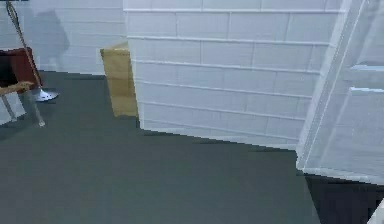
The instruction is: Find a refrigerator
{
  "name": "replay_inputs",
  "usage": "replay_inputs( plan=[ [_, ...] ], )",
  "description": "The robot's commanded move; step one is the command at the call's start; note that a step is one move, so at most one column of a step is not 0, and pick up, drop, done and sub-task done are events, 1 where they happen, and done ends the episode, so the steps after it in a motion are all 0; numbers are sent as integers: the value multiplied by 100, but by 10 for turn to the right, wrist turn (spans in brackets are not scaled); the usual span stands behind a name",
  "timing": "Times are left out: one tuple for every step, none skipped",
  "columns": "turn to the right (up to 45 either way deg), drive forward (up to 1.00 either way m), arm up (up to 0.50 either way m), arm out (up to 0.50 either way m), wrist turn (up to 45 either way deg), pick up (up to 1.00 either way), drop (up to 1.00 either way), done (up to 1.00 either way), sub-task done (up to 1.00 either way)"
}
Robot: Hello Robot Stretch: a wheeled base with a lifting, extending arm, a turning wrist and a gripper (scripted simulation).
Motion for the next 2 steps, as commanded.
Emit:
replay_inputs(
  plan=[
    [-270, 0, 0, 0, 0, 0, 0, 0, 0],
    [-30, 0, 0, 0, 0, 0, 0, 0, 0]
  ],
)
